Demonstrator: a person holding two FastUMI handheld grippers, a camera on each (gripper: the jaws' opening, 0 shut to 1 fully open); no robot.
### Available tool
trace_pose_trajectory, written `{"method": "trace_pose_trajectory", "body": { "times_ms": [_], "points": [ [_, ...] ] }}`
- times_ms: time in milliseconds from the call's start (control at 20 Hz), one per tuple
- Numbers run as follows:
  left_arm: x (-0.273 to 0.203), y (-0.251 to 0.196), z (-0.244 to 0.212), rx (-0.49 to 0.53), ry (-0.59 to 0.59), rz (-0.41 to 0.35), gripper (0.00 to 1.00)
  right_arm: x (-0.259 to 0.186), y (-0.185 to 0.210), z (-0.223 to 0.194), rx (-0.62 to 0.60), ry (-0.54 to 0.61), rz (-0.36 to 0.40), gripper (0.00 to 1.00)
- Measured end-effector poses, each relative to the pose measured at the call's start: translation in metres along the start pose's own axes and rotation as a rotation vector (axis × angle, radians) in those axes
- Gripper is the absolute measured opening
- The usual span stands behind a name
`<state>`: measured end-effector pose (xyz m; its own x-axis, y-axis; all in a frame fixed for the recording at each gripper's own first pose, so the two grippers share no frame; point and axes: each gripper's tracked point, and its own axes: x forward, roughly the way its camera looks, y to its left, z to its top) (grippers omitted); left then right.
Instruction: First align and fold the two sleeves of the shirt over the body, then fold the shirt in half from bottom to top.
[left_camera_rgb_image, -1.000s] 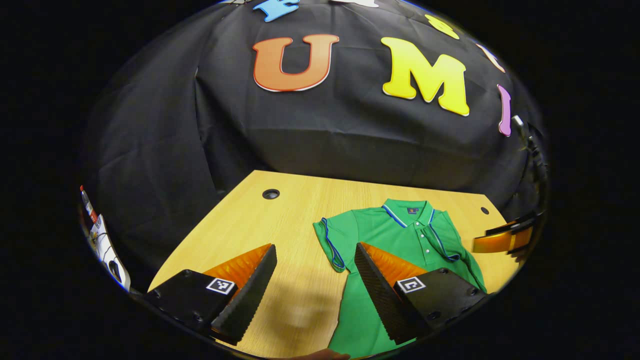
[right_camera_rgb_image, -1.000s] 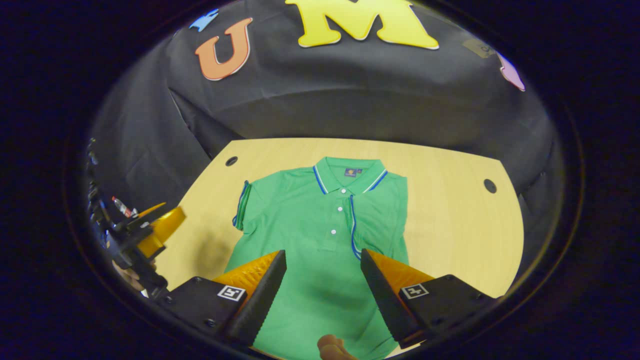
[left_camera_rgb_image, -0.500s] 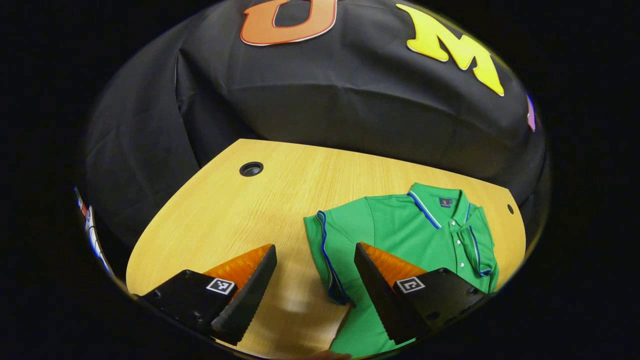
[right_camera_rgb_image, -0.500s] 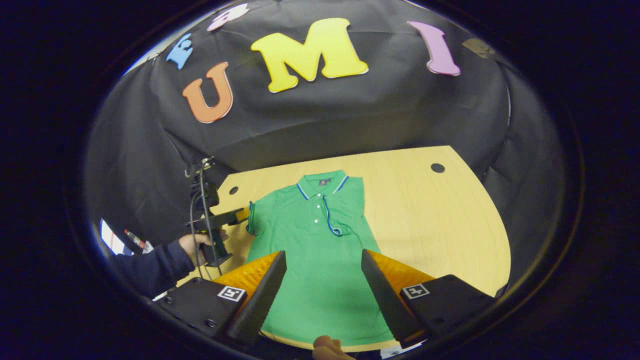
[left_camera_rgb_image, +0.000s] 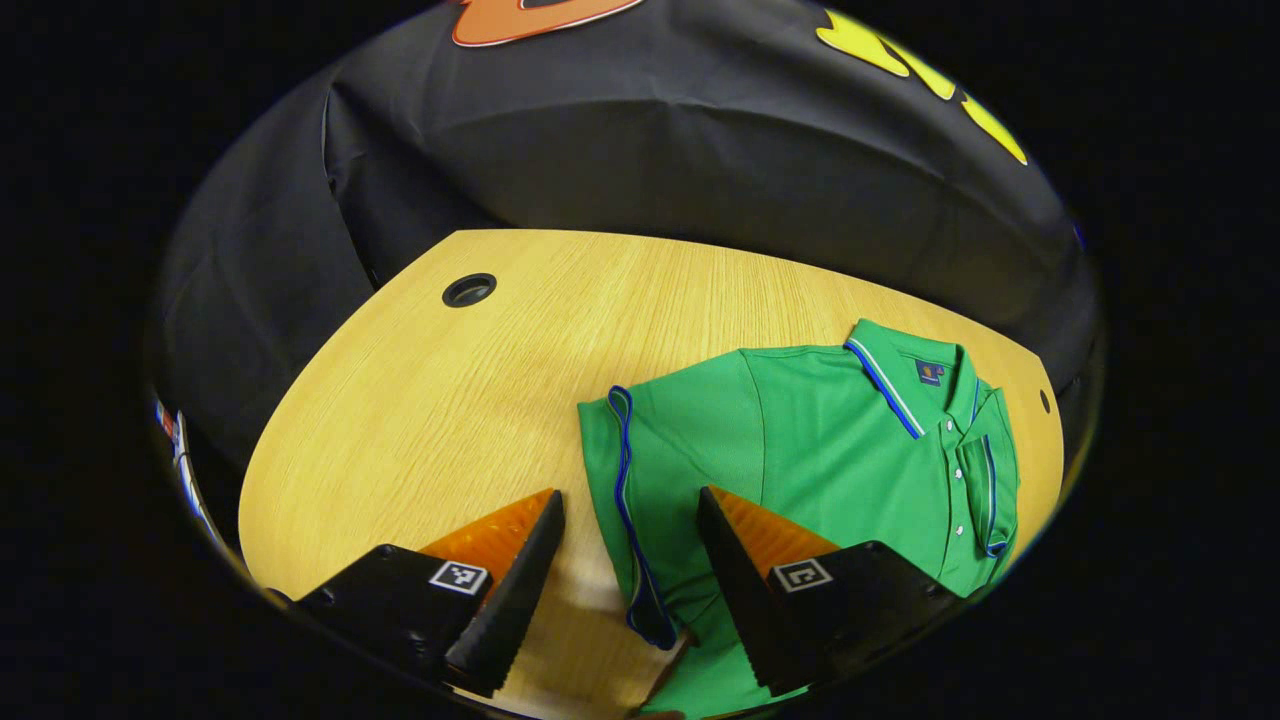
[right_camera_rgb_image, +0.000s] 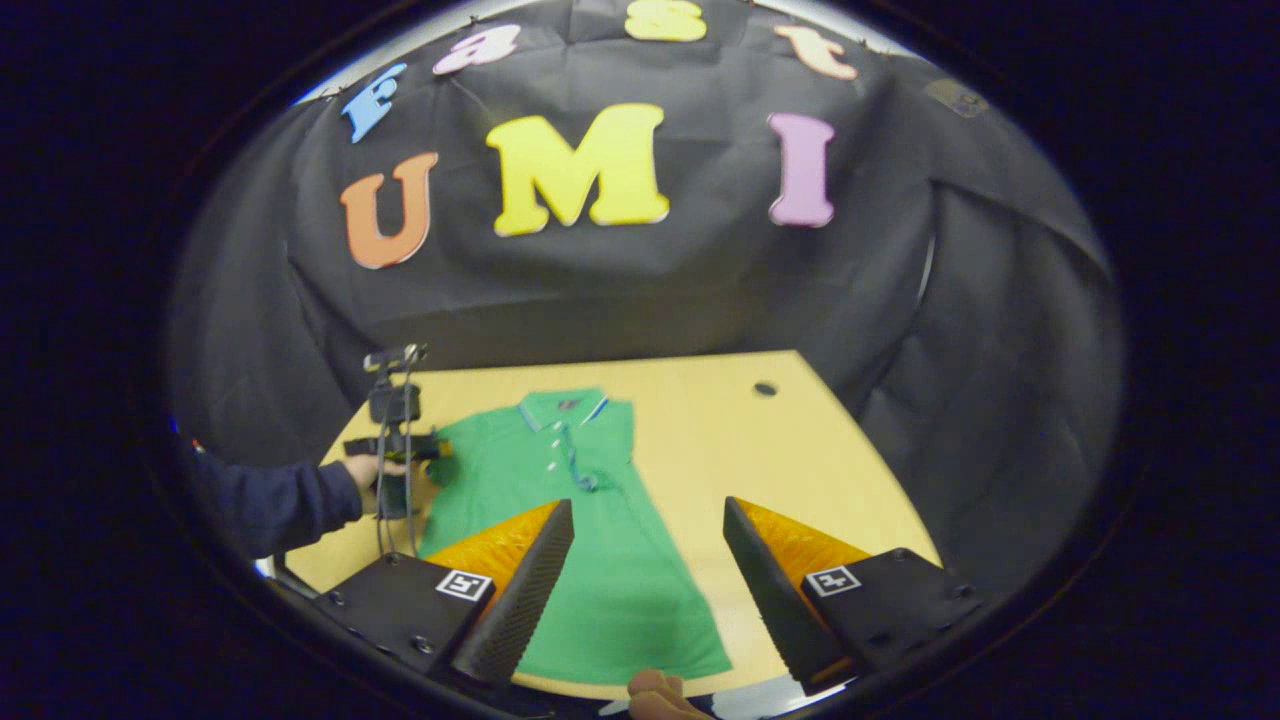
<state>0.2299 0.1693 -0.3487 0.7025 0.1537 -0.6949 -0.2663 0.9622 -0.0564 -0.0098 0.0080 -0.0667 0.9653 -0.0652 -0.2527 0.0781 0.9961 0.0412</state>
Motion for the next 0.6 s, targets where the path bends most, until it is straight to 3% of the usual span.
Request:
{"method": "trace_pose_trajectory", "body": {
  "times_ms": [50, 100, 150, 400, 450, 500, 600],
  "points": [
    [0.000, -0.001, -0.001, 0.003, 0.006, 0.000, 0.82, -0.014, -0.008, 0.014, -0.001, -0.050, -0.049, 0.92],
    [0.000, 0.001, -0.001, 0.006, 0.008, 0.004, 0.81, -0.024, -0.015, 0.023, 0.005, -0.085, -0.080, 0.97],
    [-0.001, 0.003, -0.001, 0.009, 0.012, 0.005, 0.78, -0.037, -0.017, 0.025, 0.018, -0.110, -0.097, 0.92],
    [0.003, -0.006, 0.005, 0.082, 0.021, -0.047, 0.61, -0.045, -0.051, 0.043, 0.073, -0.182, -0.165, 0.97],
    [0.007, -0.010, 0.006, 0.102, 0.021, -0.055, 0.49, -0.043, -0.056, 0.043, 0.079, -0.193, -0.173, 1.00],
    [0.008, -0.012, 0.007, 0.122, 0.021, -0.060, 0.43, -0.040, -0.061, 0.040, 0.084, -0.186, -0.184, 0.92],
    [0.009, -0.015, 0.008, 0.149, 0.030, -0.074, 0.34, -0.039, -0.059, 0.034, 0.100, -0.161, -0.168, 0.97]
  ]
}}
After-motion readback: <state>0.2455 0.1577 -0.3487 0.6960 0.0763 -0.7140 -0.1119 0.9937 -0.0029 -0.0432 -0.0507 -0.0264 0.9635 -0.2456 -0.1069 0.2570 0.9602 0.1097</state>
